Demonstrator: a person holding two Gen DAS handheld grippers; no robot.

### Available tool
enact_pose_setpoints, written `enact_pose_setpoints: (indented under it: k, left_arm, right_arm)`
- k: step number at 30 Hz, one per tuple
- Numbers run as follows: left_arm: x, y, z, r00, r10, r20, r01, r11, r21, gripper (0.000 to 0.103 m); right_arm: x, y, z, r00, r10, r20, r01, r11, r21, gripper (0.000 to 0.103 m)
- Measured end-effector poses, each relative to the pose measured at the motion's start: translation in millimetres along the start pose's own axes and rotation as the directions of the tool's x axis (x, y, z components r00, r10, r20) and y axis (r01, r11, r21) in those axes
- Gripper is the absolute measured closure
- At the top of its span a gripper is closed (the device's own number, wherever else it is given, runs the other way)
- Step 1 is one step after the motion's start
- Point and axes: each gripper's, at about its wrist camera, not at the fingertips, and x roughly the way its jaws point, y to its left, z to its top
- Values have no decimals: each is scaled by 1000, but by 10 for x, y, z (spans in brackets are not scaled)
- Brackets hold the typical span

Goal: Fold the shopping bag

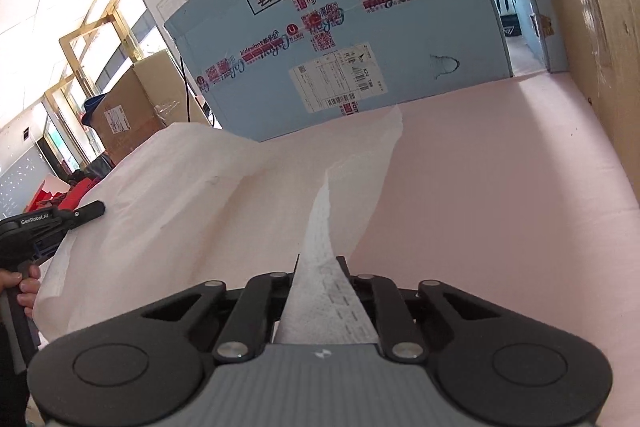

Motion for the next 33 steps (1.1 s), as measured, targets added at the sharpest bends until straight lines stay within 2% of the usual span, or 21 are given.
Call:
enact_pose_setpoints:
  k: [6, 9, 13, 17, 20, 25, 33]
  left_arm:
    - [95, 77, 18, 998, 59, -2, -59, 998, 34, 99]
    - [161, -44, 37, 1000, 23, 3, -23, 997, 77, 99]
    - [241, -252, 70, 999, -35, 5, 34, 990, 140, 100]
    - [355, -343, 87, 999, -47, -13, 49, 982, 180, 100]
    - [416, -306, 37, 999, -17, -45, 25, 980, 197, 100]
    - [485, -181, -63, 993, 85, -83, -62, 968, 242, 100]
    - [606, -153, -142, 978, 165, -128, -117, 942, 315, 97]
  right_arm:
    - [-172, 86, -64, 995, -59, 83, 61, 998, -23, 97]
    - [-284, 88, -102, 988, -102, 118, 104, 994, -15, 97]
    - [-505, 88, -163, 964, -183, 194, 188, 982, -4, 97]
    - [-675, 42, -229, 940, -251, 233, 253, 967, 23, 97]
    - [-745, -13, -280, 936, -270, 224, 265, 963, 54, 97]
    - [-746, -51, -356, 949, -258, 183, 250, 966, 66, 97]
    - [-751, -53, -383, 952, -253, 171, 244, 967, 68, 97]
